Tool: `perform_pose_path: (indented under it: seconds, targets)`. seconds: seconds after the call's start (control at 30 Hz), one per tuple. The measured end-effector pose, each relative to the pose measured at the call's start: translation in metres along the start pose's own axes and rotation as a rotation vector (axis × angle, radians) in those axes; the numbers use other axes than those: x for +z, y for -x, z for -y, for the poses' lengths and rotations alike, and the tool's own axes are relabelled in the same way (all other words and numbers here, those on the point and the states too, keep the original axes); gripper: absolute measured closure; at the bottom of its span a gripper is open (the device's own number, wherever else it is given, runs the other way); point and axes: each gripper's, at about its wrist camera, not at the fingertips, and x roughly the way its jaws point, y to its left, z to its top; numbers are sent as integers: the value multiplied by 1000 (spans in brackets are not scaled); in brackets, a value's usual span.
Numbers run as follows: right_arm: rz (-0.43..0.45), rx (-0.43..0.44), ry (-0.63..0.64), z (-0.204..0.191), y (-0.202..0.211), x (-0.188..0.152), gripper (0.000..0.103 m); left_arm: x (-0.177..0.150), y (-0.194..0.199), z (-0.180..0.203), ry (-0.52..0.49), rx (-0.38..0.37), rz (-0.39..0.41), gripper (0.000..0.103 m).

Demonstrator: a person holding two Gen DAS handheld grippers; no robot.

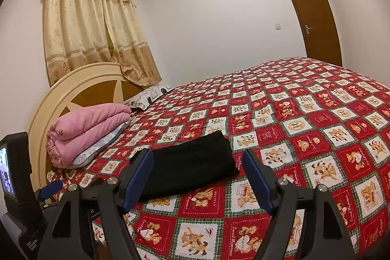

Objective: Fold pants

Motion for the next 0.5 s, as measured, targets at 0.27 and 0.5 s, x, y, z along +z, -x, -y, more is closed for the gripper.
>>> perform_pose_path:
  seconds: [0.27,0.5]
  targets:
    - [4,-2,-5,1,1,-1,26,0,0,1,-2,2,2,0]
    - [14,-6,-12,2,4,0,26,4,-1,-4,-11,26,-3,0]
